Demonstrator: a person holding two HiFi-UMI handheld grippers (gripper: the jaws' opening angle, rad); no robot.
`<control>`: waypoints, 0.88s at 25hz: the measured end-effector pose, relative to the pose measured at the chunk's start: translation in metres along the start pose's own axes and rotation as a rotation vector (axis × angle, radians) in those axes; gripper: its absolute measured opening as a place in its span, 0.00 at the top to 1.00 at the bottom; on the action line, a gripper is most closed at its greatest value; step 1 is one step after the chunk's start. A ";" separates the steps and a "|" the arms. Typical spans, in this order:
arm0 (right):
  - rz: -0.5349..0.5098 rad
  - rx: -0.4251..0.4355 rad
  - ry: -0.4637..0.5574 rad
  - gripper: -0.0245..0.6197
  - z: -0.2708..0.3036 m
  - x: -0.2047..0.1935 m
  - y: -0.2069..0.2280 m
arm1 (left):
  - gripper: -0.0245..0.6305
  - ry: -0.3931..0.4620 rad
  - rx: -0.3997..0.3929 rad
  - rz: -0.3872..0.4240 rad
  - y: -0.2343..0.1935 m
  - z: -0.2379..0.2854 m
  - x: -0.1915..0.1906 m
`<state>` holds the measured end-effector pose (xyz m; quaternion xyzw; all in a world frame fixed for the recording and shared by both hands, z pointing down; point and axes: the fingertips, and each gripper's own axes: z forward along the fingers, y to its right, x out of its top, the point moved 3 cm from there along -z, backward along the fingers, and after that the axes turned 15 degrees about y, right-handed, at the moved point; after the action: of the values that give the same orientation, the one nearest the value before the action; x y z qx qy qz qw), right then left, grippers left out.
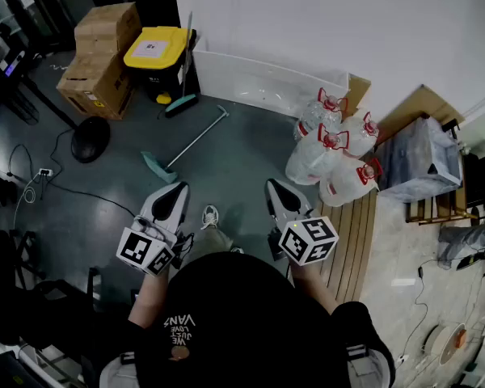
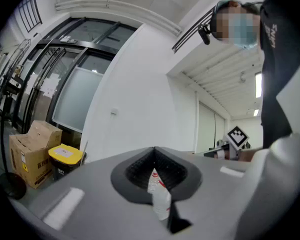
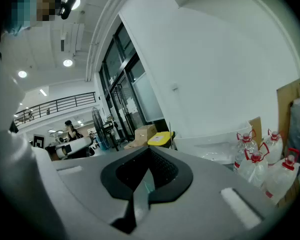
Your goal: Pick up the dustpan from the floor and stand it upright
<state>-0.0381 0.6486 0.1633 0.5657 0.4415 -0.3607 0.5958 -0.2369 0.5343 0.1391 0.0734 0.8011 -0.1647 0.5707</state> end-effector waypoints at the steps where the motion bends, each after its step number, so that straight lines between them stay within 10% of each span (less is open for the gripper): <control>1: -0.001 -0.003 -0.005 0.96 -0.001 -0.001 -0.001 | 0.88 0.000 0.001 -0.004 0.000 -0.001 0.000; 13: 0.029 -0.042 0.043 0.95 0.064 -0.006 0.010 | 0.88 -0.044 -0.034 -0.061 -0.061 0.037 -0.025; 22: 0.038 -0.138 0.022 0.73 0.180 -0.016 0.032 | 0.83 -0.109 -0.110 -0.121 -0.160 0.105 -0.041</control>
<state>0.0075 0.4725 0.1848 0.5356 0.4609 -0.3118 0.6352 -0.1789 0.3512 0.1754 -0.0155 0.7796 -0.1584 0.6057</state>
